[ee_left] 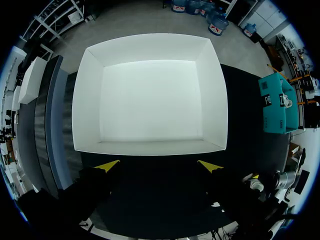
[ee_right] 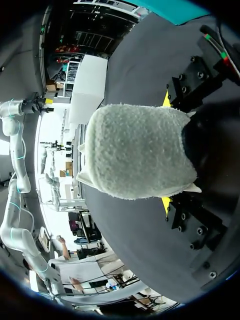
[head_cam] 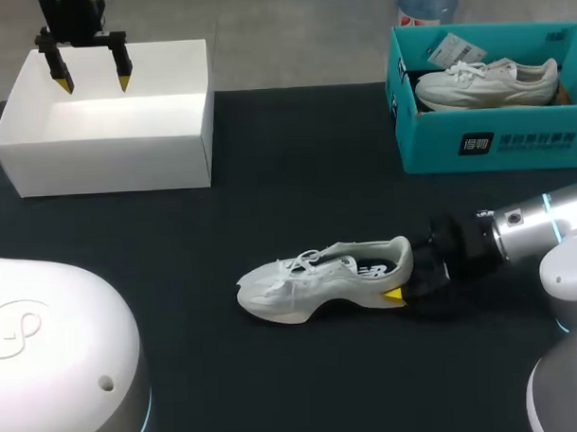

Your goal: Take the shoe out of the shoebox, open the shoe tongue, remove and reinsert the insole, then place the shoe into the shoebox

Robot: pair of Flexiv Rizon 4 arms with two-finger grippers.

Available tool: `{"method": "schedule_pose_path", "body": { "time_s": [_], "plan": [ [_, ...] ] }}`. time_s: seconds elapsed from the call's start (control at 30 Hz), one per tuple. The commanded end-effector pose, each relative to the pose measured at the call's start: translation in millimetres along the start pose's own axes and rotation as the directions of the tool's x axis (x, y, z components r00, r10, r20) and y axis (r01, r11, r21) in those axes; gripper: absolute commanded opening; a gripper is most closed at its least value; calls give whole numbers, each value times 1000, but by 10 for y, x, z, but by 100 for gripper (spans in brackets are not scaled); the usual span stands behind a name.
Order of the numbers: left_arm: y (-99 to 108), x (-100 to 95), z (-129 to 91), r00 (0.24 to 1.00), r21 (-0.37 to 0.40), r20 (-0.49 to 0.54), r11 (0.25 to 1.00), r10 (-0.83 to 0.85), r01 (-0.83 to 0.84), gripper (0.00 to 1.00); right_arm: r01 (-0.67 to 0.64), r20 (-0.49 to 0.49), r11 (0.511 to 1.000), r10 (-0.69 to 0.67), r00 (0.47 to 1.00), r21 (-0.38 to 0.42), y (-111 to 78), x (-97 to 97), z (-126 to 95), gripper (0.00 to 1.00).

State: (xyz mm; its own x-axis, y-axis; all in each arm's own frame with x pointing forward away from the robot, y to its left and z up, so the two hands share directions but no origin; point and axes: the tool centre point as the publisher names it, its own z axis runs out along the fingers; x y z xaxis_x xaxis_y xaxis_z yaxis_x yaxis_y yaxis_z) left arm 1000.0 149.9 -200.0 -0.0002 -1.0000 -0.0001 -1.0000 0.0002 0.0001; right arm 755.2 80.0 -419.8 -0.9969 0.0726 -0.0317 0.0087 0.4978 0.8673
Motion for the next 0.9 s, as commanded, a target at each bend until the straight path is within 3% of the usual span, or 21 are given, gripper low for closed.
{"method": "schedule_pose_path", "body": {
  "time_s": [0.03,0.67,0.9],
  "plan": [
    [1,-1,0,1000,0,0,1000,0,0,100,-1,4,1000,1,1000,4,11,10,15,0],
    [1,-1,0,1000,0,0,1000,0,0,100,-1,4,1000,1,1000,4,11,10,15,0],
    [375,153,-28,998,16,-14,998,-64,64,100,-1,4,1000,1,1000,4,11,10,15,0]
  ]
}}
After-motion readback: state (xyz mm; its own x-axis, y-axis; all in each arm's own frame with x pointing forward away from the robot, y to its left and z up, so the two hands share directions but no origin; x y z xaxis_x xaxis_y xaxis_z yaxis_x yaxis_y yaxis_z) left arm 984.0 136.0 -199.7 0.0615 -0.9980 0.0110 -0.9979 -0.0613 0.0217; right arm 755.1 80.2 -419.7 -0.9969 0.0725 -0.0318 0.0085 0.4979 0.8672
